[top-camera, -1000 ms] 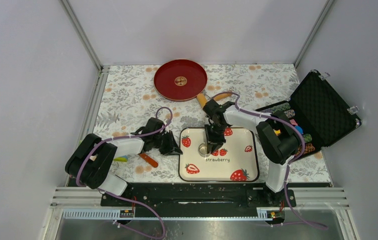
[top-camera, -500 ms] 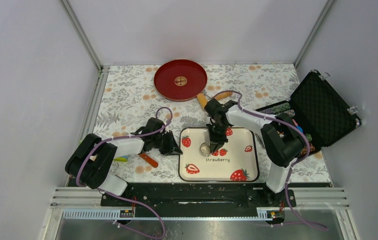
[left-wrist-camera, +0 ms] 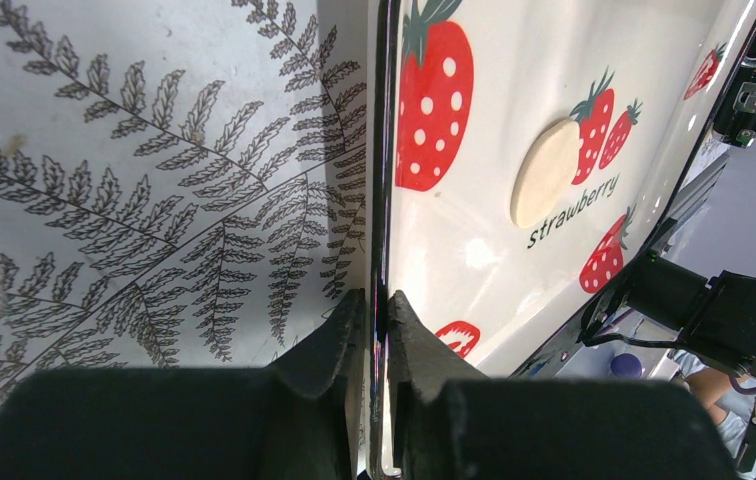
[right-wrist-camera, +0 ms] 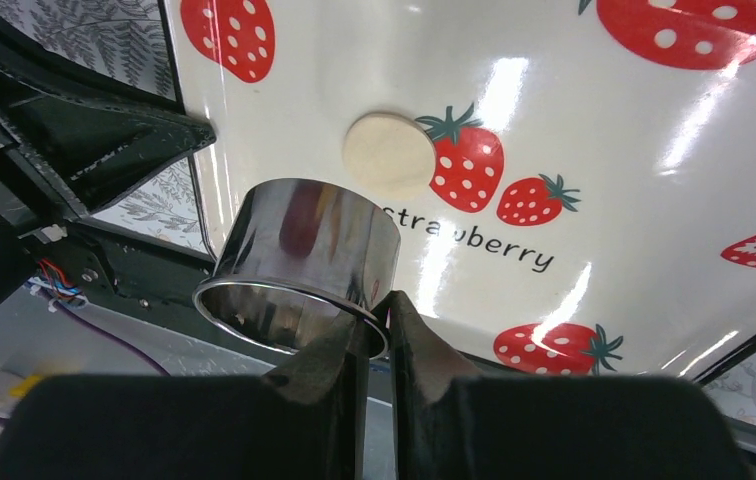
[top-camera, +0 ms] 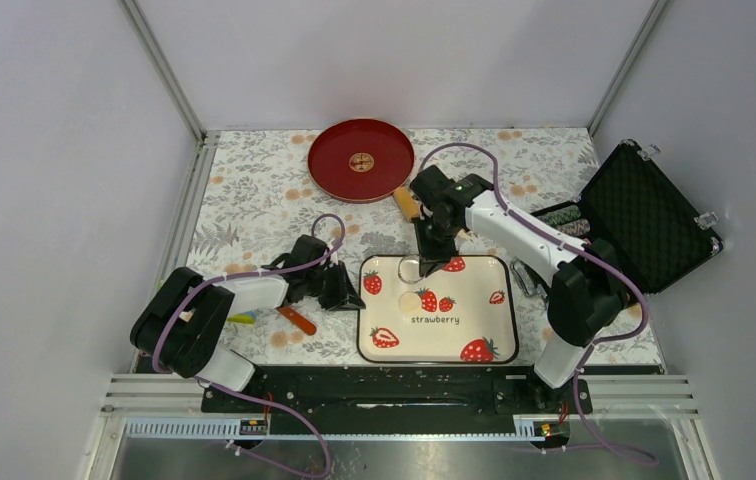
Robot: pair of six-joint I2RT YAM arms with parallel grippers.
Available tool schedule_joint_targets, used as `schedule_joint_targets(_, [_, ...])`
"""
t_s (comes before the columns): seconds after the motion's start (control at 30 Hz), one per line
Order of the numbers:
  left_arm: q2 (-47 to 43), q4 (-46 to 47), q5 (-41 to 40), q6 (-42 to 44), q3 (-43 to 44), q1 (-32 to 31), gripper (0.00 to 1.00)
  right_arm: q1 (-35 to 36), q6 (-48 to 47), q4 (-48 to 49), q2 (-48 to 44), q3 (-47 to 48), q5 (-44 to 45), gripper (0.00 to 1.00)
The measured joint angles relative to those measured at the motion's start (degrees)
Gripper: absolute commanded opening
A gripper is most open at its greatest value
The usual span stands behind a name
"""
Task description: Roll out the dumpling wrappers from the dough
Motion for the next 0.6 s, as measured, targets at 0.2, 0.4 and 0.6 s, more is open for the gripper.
schedule_joint_targets(0.2, [0.00,0.00,0.00,0.00,0.02,0.00,0.00,-0.42,-1.57,-3.06,1.33,5.70,1.64,0.00])
schedule_joint_targets(0.4, [0.00,0.00,0.00,0.00,0.02,0.00,0.00,-3.26,-3.80,-4.66,7.15,14.27,2.51,0.00])
schedule_joint_targets(0.6, [0.00,0.00,0.00,0.00,0.02,0.00,0.00,-8.63,-5.95,-7.23,13.77,24.46,3.58,0.00])
